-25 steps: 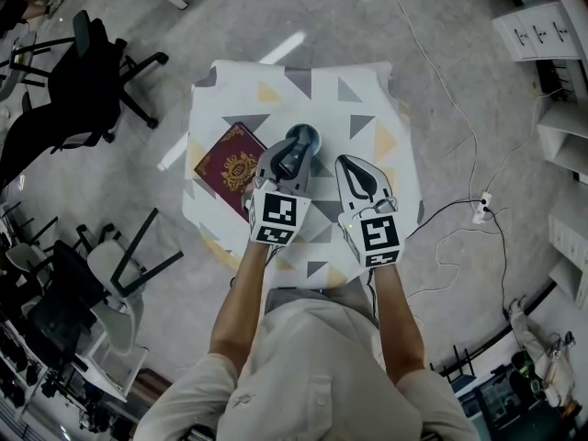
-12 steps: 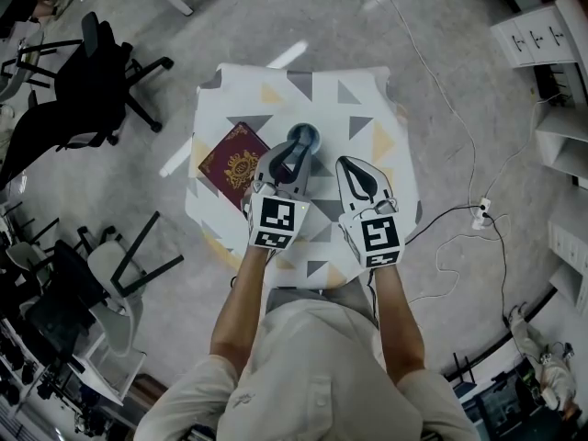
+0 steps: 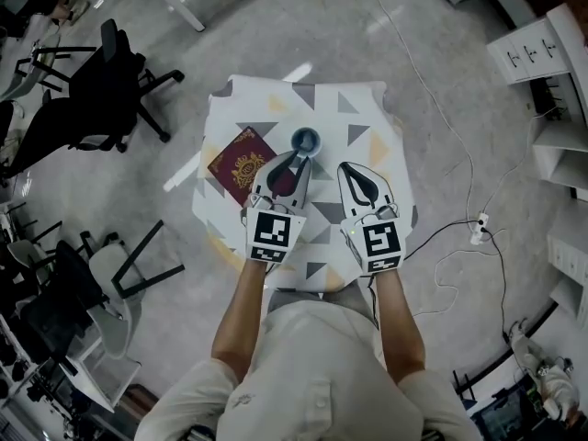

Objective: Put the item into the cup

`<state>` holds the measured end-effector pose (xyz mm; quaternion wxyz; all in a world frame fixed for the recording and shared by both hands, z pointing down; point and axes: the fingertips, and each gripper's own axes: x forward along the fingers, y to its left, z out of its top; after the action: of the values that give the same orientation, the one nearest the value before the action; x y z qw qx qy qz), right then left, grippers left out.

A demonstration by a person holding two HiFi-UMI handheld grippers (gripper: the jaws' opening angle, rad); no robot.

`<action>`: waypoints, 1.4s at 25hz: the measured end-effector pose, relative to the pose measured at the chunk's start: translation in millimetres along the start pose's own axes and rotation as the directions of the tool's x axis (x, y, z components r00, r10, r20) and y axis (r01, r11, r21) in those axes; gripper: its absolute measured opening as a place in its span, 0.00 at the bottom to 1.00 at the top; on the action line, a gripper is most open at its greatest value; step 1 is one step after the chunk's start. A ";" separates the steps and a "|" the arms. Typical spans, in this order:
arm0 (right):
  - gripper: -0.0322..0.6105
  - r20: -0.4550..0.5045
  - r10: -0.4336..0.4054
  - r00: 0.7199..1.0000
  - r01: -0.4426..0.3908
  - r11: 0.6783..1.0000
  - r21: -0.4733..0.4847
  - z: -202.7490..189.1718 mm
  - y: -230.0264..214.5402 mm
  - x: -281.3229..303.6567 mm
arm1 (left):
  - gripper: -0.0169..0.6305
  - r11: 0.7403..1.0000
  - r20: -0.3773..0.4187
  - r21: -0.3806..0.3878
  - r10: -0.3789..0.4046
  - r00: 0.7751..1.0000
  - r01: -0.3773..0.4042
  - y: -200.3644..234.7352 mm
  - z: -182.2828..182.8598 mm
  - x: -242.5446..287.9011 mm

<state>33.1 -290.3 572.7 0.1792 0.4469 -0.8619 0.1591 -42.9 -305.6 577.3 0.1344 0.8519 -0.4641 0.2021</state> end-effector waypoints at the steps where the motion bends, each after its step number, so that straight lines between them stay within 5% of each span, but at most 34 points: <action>1: 0.06 0.008 0.002 1.000 -0.002 1.000 -0.002 3.4 0.9 -3.1 | 0.16 1.000 0.011 -0.001 0.002 1.000 -0.002 -1.2 4.1 -4.6; 12: 0.06 0.071 0.023 0.997 -0.020 0.999 -0.030 31.7 8.9 -37.4 | 0.15 1.000 0.122 -0.023 0.010 0.992 -0.008 -15.8 40.1 -46.8; 35: 0.06 0.128 0.012 0.992 -0.007 0.999 -0.041 51.8 28.6 -56.7 | 0.15 1.000 0.172 -0.013 0.000 0.985 0.002 -18.7 51.8 -76.9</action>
<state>31.3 -256.6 498.0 0.1316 0.4482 -0.8769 0.1132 -53.2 -260.6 494.8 0.0996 0.8654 -0.4750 0.1248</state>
